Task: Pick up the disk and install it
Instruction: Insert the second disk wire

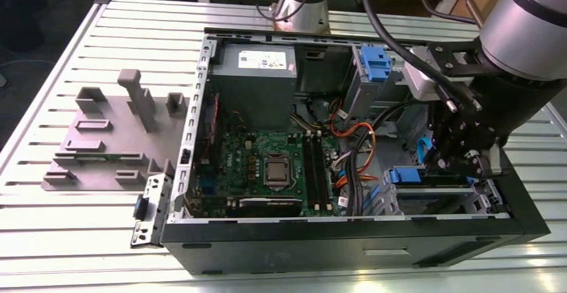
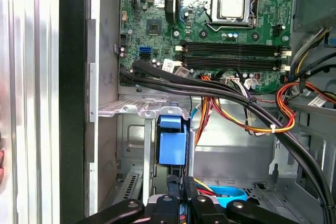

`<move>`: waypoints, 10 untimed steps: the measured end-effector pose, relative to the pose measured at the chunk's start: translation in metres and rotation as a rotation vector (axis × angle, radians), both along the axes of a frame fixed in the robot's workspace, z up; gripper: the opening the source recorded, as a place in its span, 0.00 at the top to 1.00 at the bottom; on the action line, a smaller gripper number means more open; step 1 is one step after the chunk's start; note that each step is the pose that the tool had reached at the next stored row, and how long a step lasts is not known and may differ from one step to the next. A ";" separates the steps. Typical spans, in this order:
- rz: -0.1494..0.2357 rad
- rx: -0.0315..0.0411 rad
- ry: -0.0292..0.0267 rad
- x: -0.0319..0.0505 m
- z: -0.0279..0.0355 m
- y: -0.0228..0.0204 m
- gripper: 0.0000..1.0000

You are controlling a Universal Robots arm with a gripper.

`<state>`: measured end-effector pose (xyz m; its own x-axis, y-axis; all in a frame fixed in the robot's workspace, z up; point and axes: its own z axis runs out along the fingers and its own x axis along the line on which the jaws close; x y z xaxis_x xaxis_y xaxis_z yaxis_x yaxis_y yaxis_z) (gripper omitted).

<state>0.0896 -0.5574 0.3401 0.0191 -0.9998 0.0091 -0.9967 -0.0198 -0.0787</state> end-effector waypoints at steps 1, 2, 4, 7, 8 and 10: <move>0.001 -0.0001 -0.0003 0.0000 -0.0003 0.0000 0.84; 0.001 -0.0001 -0.0007 0.0000 -0.0005 0.0000 0.84; 0.002 0.0001 -0.0020 0.0000 -0.0013 0.0000 0.84; 0.005 0.0000 -0.0044 0.0000 -0.0022 0.0000 0.84; 0.005 0.0000 -0.0053 -0.0001 -0.0024 -0.0001 0.84; 0.006 0.0002 -0.0067 0.0000 -0.0031 -0.0002 0.84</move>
<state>0.0896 -0.5576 0.3370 0.0249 -0.9996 0.0091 -0.9960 -0.0256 -0.0854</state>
